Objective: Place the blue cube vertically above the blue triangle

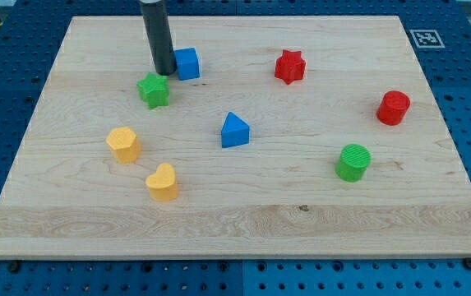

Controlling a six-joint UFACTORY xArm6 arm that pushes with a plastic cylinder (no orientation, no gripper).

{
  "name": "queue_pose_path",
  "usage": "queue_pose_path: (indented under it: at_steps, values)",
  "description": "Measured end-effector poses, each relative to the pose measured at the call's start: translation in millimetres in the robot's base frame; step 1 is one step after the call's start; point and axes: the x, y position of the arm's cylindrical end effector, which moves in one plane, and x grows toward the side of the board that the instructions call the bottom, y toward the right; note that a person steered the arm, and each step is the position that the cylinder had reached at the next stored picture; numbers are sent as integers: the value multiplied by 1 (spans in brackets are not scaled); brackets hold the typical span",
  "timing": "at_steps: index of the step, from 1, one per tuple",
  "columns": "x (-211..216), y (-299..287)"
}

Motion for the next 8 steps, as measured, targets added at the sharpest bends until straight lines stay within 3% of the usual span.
queue_pose_path:
  at_steps: [3,7,8]
  values:
    - [-24,-4]
    - [34,62]
    - [28,63]
